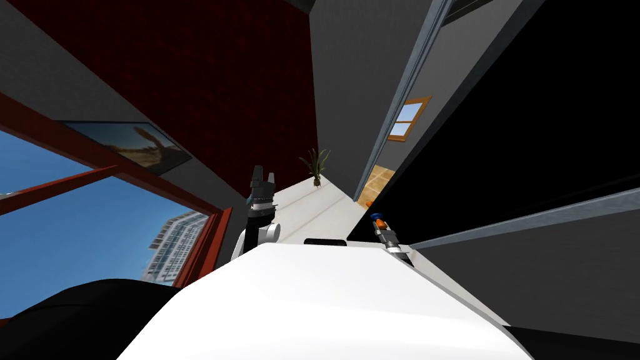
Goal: Pull the door open
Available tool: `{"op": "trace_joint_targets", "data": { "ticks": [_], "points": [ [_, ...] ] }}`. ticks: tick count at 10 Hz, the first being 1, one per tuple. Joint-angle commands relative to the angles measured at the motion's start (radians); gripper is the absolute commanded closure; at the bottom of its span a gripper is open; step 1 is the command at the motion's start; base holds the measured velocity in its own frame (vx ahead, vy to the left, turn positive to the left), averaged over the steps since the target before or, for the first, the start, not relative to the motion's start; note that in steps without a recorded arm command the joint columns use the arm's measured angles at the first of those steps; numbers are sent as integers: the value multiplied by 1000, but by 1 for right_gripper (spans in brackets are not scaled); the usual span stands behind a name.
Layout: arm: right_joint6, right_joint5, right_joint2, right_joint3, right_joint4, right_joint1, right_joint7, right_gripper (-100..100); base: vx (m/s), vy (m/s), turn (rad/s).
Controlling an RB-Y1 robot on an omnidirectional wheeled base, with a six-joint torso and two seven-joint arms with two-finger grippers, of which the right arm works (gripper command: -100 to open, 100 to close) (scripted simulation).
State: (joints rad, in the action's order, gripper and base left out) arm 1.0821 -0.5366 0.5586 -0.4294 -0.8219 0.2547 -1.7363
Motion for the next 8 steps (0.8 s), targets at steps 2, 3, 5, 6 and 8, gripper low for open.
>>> {"op": "trace_joint_targets", "data": {
  "ticks": [2,3,5,6,8],
  "points": [
    [11,4,5,-7,4,4,-8,100,-120,-42,53],
    [22,8,9,-16,13,5,-17,100,-129,-44,138],
    [37,12,14,-22,24,3,-27,100,-190,-60,147],
    [45,15,17,-26,30,2,-33,100,-223,-46,142],
    [63,20,23,-35,43,0,-45,100,-222,-63,142]
  ]
}}
